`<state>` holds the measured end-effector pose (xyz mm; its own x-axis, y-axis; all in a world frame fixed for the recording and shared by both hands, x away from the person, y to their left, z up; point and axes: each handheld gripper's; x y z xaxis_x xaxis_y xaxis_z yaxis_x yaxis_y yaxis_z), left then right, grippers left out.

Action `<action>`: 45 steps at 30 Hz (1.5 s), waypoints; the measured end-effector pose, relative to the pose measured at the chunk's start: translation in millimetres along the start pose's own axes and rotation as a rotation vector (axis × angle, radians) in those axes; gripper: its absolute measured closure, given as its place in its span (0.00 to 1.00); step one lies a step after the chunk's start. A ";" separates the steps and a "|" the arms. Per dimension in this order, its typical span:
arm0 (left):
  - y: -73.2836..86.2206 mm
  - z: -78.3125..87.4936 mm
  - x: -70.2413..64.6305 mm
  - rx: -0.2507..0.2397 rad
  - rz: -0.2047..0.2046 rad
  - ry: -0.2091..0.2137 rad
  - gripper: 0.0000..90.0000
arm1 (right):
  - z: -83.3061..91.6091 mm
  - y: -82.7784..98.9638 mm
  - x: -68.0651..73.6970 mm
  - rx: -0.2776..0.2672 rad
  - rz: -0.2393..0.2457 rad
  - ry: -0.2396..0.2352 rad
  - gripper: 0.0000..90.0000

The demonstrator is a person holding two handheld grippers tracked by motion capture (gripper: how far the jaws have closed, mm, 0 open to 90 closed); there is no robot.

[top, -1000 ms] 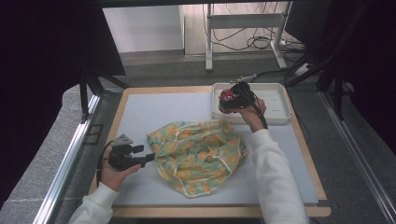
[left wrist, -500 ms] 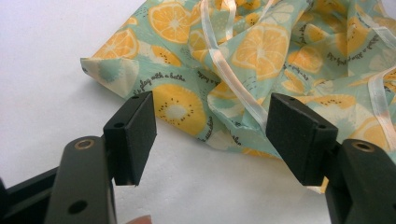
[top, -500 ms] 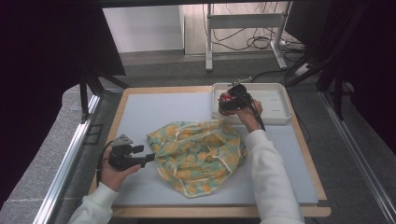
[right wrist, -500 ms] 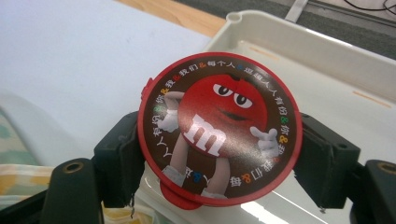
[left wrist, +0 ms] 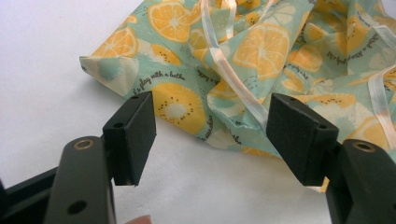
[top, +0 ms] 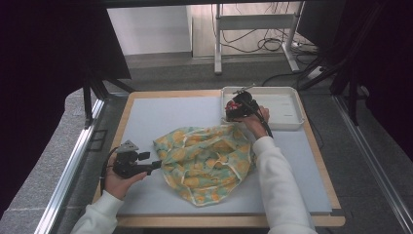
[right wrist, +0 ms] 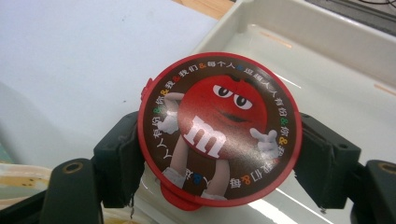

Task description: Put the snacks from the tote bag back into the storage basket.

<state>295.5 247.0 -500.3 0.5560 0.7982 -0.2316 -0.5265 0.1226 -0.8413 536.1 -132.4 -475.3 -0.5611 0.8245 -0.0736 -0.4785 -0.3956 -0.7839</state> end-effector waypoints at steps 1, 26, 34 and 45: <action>0.0 -0.1 0.1 0.001 0.001 0.000 0.37 | -0.7 0.7 -0.2 0.001 -0.002 0.000 0.28; 1.3 2.5 2.0 0.001 0.009 -0.014 0.37 | 49.7 2.5 11.9 -0.143 -0.036 -0.074 0.17; 0.4 0.0 -1.5 0.001 0.002 -0.008 0.37 | 88.2 18.5 21.0 -0.201 -0.013 -0.150 0.20; -1.1 -4.7 -2.2 -0.004 -0.003 -0.004 0.37 | 153.3 62.8 26.0 -0.256 0.038 -0.201 0.21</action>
<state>297.9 242.4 -501.2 0.5547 0.8005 -0.2271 -0.5221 0.1223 -0.8441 387.9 -197.8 -432.0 -0.7096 0.7046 -0.0024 -0.2835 -0.2887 -0.9145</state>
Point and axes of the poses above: each handheld gripper's, and its own axes: z roughly backward along the jaws, y roughly out of its underside, x roughly to its left, and after that the axes turned 9 degrees about -x, right-handed
